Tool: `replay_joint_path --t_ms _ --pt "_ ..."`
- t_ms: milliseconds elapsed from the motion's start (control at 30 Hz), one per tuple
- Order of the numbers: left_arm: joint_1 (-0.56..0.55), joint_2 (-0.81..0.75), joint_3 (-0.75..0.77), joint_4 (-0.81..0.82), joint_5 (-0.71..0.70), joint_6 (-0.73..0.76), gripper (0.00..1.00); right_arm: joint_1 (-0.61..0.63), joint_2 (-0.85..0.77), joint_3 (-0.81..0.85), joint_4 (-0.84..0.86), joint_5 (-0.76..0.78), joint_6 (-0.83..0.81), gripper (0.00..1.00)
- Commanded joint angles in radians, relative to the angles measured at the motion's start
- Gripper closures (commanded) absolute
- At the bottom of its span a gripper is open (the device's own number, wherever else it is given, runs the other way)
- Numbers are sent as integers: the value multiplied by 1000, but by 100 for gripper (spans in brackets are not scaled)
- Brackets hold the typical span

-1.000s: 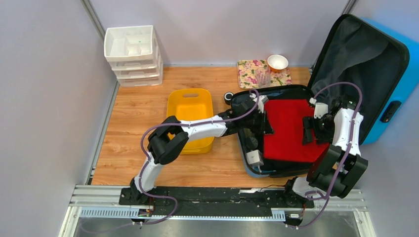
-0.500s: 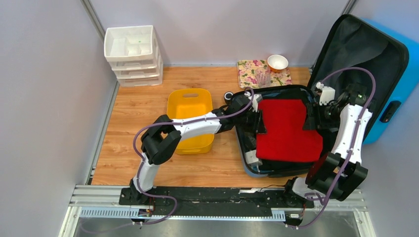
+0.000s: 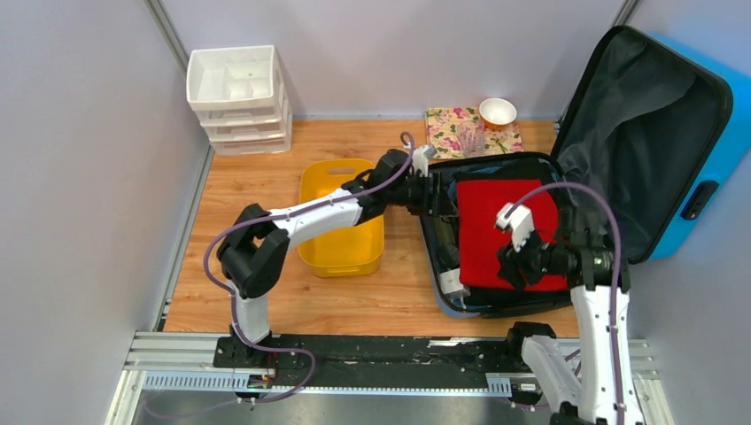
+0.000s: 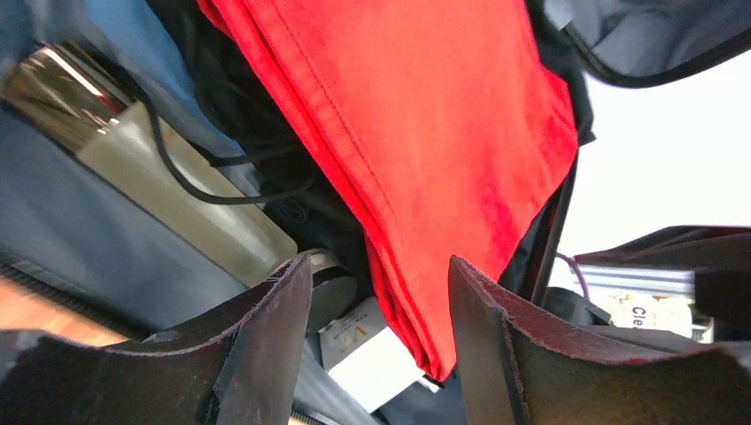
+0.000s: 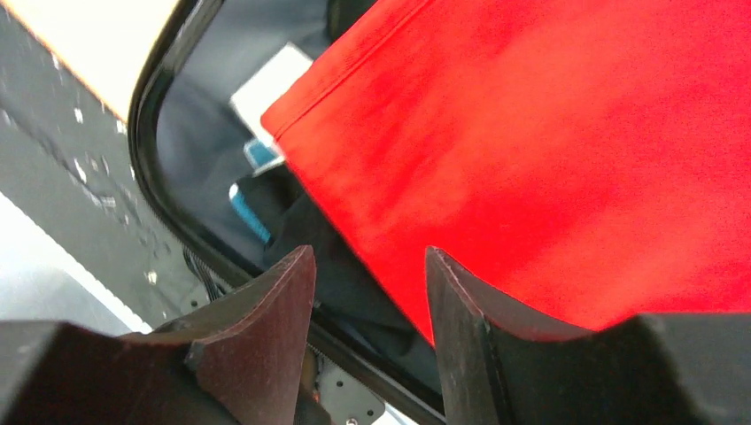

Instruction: Open, take out, and arrange the luggage

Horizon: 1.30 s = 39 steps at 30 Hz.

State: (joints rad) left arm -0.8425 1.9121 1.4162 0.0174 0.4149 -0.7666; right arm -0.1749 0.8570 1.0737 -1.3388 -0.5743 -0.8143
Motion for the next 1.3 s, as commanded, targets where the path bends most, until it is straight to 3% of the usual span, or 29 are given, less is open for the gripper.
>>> replay_joint_path --t_ms 0,33,67,133,333,567,767,1100,1167,1267 --pt "26 -145 -39 -13 44 33 32 158 -111 -170 102 210 -40 48" --pt "25 -157 -69 -13 54 30 30 169 -124 -193 113 226 -54 51" --pt "26 -168 -85 -13 61 29 22 198 -133 -240 124 241 -83 52" --pt "26 -189 -123 -13 70 6 20 209 -162 -276 127 277 -112 53" --pt "25 -203 -172 44 76 -36 18 213 -236 -340 207 356 -144 52" --pt "25 -186 -157 59 82 -43 18 213 -194 -227 152 352 -135 54" --pt "25 -180 -160 69 71 -56 17 213 -196 -281 149 393 -206 55" --pt "25 -176 -143 55 25 -37 14 213 -205 -389 168 412 -232 43" --pt "25 -171 -143 56 28 -40 14 213 -211 -403 226 432 -227 44" --pt "25 -166 -148 52 30 -63 14 215 -214 -409 324 478 -192 57"
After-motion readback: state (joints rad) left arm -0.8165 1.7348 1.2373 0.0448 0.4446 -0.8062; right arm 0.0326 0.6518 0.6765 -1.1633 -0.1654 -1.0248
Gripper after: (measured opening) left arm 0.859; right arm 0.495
